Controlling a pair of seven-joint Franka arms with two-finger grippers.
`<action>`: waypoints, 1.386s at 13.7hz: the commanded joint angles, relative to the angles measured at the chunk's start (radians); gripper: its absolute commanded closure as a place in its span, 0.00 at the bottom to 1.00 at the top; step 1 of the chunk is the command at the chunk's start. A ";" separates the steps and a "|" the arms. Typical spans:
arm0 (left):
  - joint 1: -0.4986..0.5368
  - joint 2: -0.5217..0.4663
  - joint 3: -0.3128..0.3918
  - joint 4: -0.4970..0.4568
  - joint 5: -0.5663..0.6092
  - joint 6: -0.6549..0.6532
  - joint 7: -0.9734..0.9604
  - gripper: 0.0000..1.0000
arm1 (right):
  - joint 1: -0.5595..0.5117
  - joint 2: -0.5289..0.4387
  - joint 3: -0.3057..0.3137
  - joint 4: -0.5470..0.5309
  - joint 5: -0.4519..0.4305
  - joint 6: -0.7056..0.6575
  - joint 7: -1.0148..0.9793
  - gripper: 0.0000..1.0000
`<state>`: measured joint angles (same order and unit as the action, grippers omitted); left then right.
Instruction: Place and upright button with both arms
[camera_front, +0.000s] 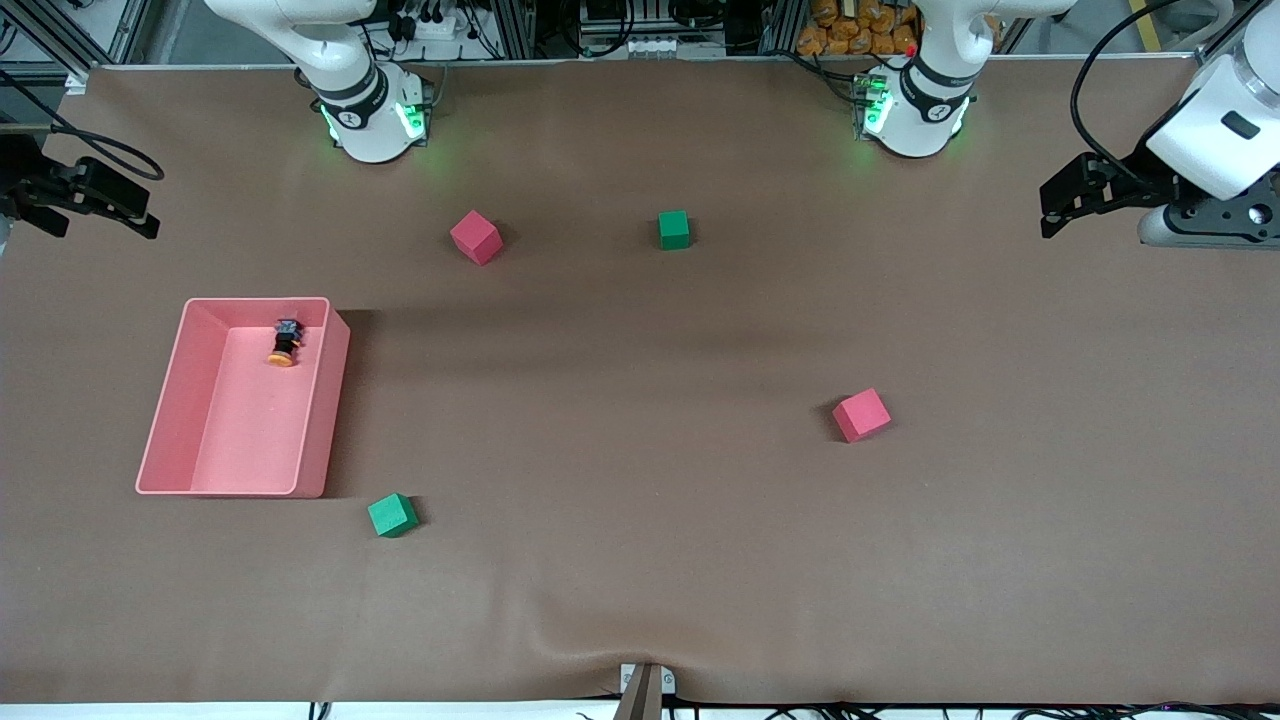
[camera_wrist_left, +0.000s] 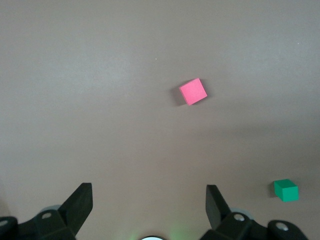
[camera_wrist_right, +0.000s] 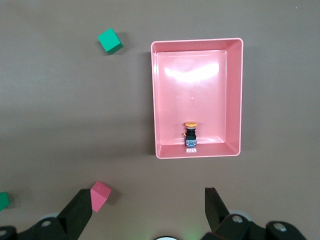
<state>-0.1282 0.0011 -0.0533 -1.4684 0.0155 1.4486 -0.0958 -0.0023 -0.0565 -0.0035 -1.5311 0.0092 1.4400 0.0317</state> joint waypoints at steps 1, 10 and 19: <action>-0.002 0.001 -0.006 0.017 0.020 -0.020 0.013 0.00 | -0.001 -0.020 -0.001 0.005 -0.012 -0.013 0.017 0.00; 0.004 0.002 -0.007 0.016 0.020 -0.022 0.002 0.00 | -0.016 -0.020 0.000 0.005 -0.012 -0.016 0.016 0.00; -0.004 0.002 -0.008 0.017 0.020 -0.017 0.013 0.00 | -0.093 0.040 -0.001 -0.110 -0.026 -0.049 0.008 0.00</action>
<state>-0.1308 0.0010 -0.0587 -1.4680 0.0213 1.4469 -0.0957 -0.0631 -0.0195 -0.0146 -1.5784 -0.0066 1.3837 0.0346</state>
